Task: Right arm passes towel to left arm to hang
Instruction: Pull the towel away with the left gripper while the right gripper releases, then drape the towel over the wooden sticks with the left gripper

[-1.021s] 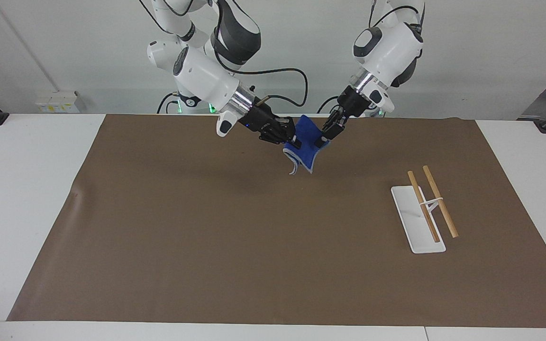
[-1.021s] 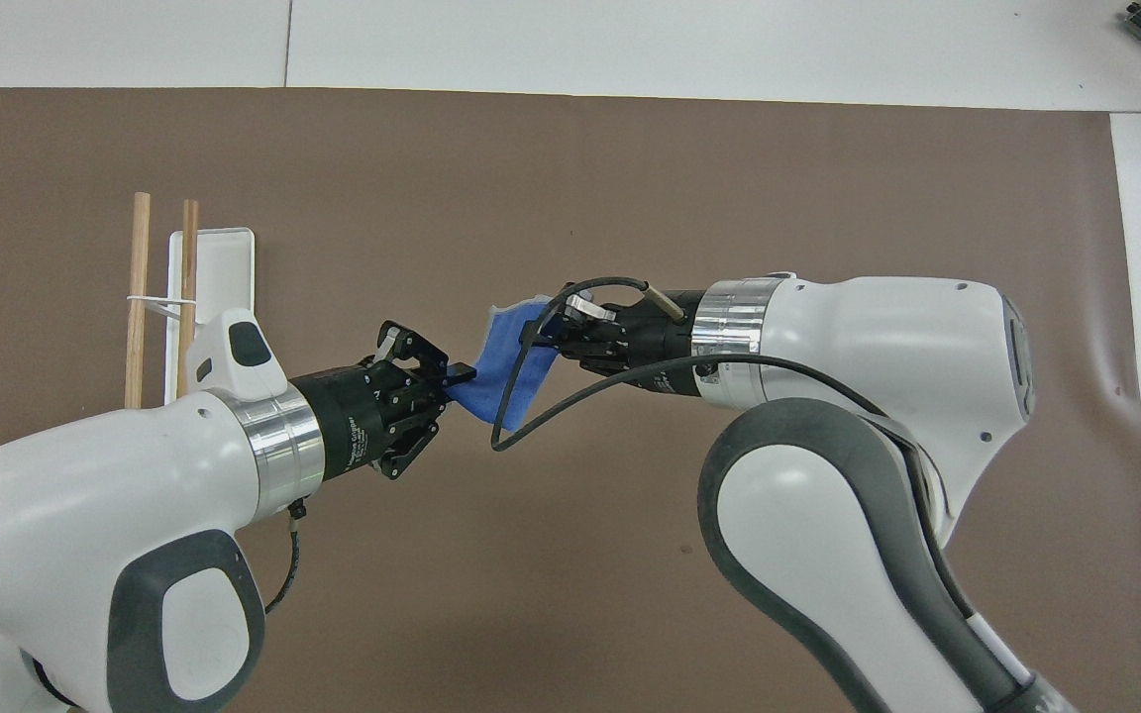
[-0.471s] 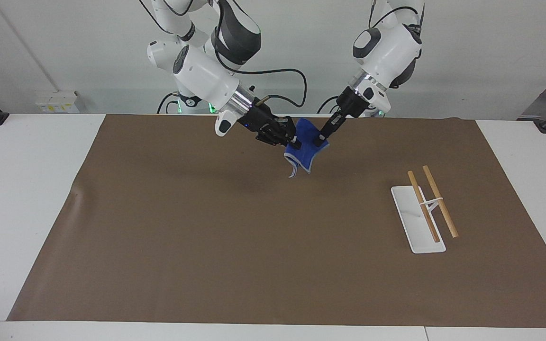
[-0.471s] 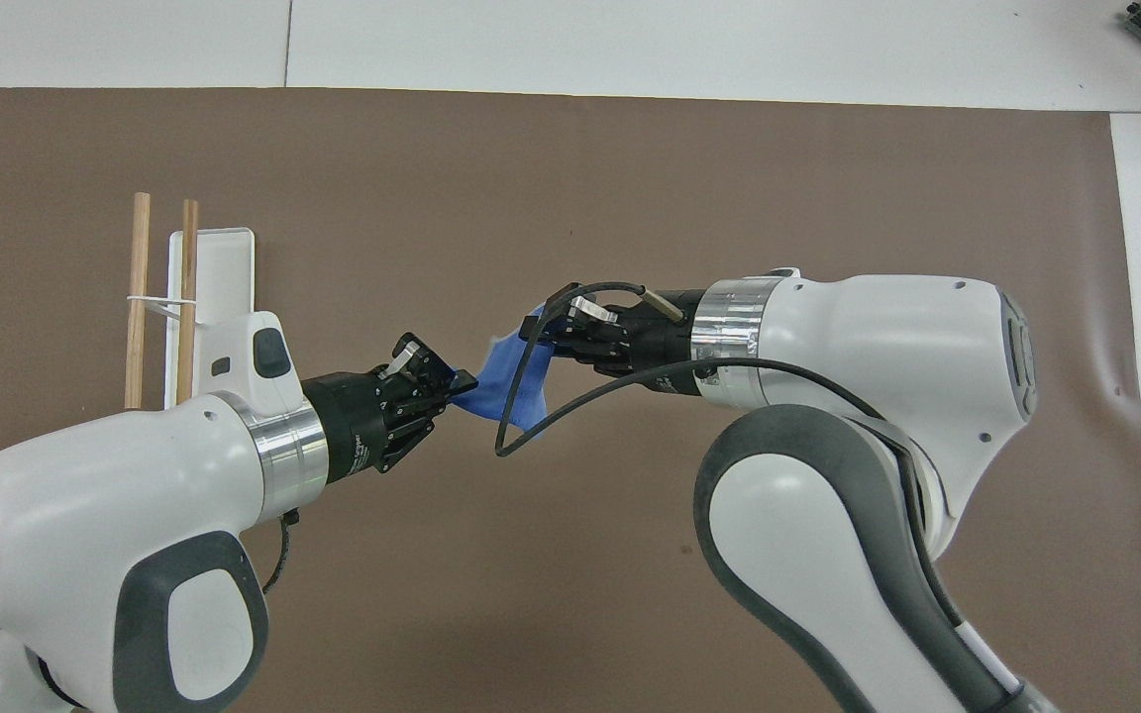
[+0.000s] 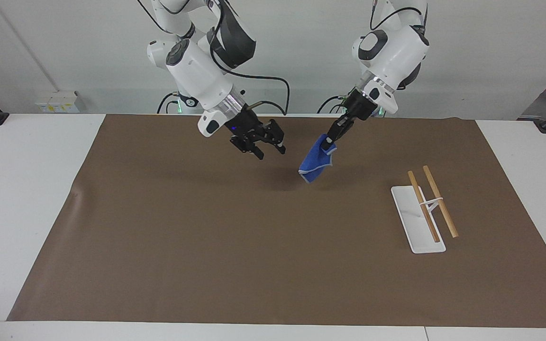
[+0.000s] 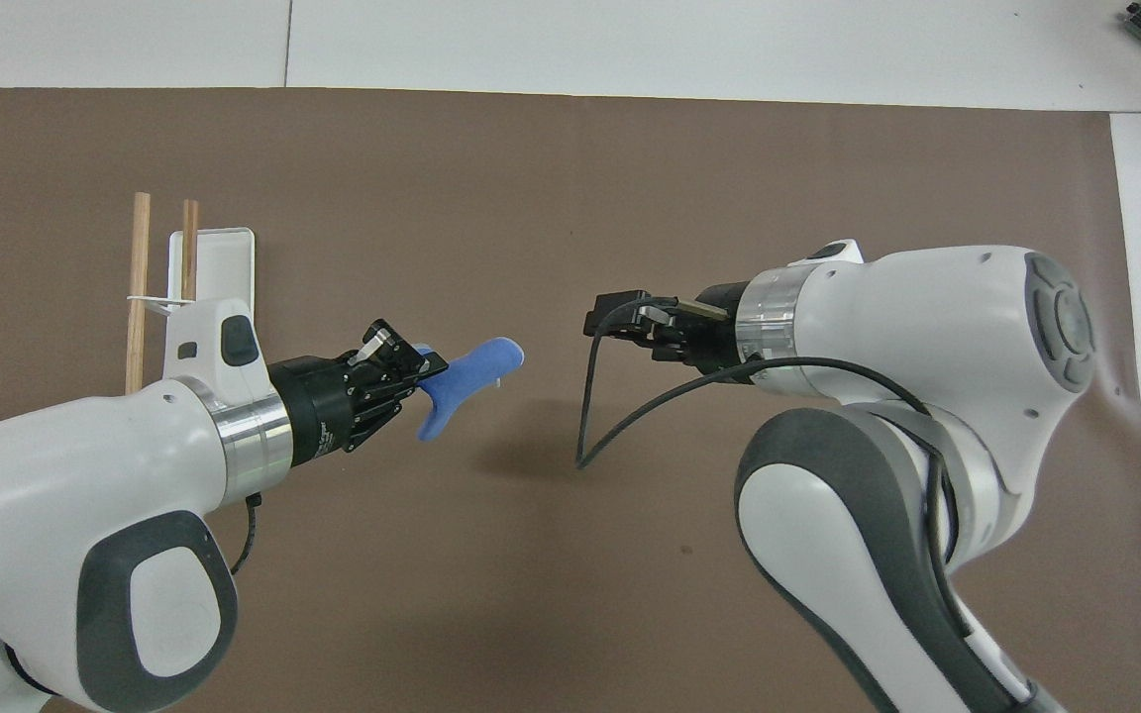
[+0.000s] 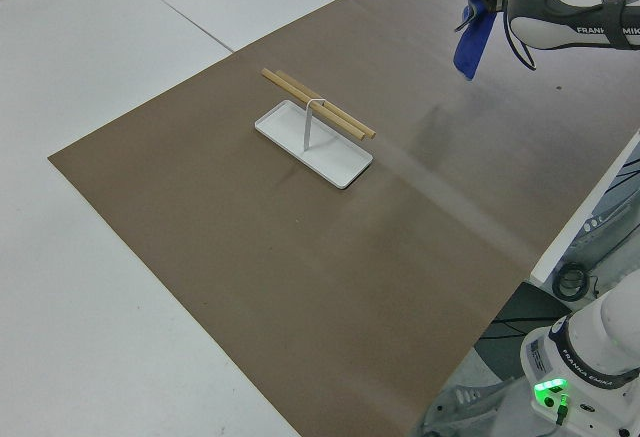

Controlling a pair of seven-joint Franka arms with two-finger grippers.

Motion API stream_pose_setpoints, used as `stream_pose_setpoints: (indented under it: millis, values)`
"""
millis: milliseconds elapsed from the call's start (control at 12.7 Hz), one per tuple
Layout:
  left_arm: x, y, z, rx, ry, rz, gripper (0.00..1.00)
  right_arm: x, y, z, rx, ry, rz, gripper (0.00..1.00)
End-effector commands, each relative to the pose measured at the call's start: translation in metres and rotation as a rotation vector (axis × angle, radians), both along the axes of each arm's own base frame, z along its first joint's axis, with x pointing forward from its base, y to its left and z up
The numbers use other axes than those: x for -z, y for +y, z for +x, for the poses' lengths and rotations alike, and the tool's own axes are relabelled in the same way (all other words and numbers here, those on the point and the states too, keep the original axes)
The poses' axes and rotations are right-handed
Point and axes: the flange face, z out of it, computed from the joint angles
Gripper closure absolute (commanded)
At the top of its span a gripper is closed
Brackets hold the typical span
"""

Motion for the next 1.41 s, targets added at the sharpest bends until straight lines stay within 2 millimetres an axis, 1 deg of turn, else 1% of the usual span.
stream_pose_setpoints:
  millis: [0, 157, 236, 393, 471, 628, 707, 864, 1021, 1099, 1178, 1256, 1335]
  values:
    - [0.006, 0.055, 0.018, -0.050, -0.032, 0.025, 1.00, -0.018, -0.047, -0.008, -0.026, -0.010, -0.166, 0.08]
    - [0.015, 0.104, 0.035, -0.087, -0.058, 0.060, 1.00, -0.022, -0.072, -0.004, -0.048, -0.042, -0.315, 0.00]
    - [0.022, 0.128, 0.043, -0.119, -0.056, 0.073, 1.00, -0.027, -0.078, -0.001, -0.061, -0.062, -0.375, 0.00]
    - [0.028, 0.176, 0.051, -0.193, -0.052, 0.090, 1.00, -0.039, -0.088, 0.004, -0.083, -0.060, -0.467, 0.00]
    - [0.038, 0.198, 0.056, -0.211, -0.046, 0.105, 1.00, -0.047, -0.098, 0.009, -0.078, -0.044, -0.496, 0.00]
    - [0.048, 0.238, 0.061, -0.235, -0.060, 0.137, 1.00, -0.065, -0.114, 0.016, -0.057, -0.040, -0.523, 0.00]
    - [0.051, 0.252, 0.064, -0.247, -0.063, 0.146, 1.00, -0.077, -0.123, 0.018, -0.050, -0.043, -0.526, 0.00]
    - [0.043, 0.279, 0.073, -0.294, -0.081, 0.148, 1.00, -0.091, -0.138, 0.020, -0.050, -0.047, -0.531, 0.00]
    - [0.032, 0.305, 0.083, -0.340, -0.102, 0.145, 1.00, -0.103, -0.160, 0.022, -0.019, -0.024, -0.530, 0.00]
    - [0.027, 0.315, 0.086, -0.358, -0.110, 0.145, 1.00, -0.102, -0.169, 0.023, -0.018, 0.003, -0.524, 0.00]
    - [0.023, 0.325, 0.087, -0.376, -0.115, 0.144, 1.00, -0.101, -0.172, 0.020, -0.033, 0.015, -0.525, 0.00]
    - [0.023, 0.328, 0.087, -0.379, -0.113, 0.143, 1.00, -0.101, -0.175, 0.017, -0.034, 0.023, -0.524, 0.00]
    - [0.027, 0.329, 0.085, -0.382, -0.104, 0.143, 1.00, -0.098, -0.176, 0.014, -0.037, 0.043, -0.523, 0.00]
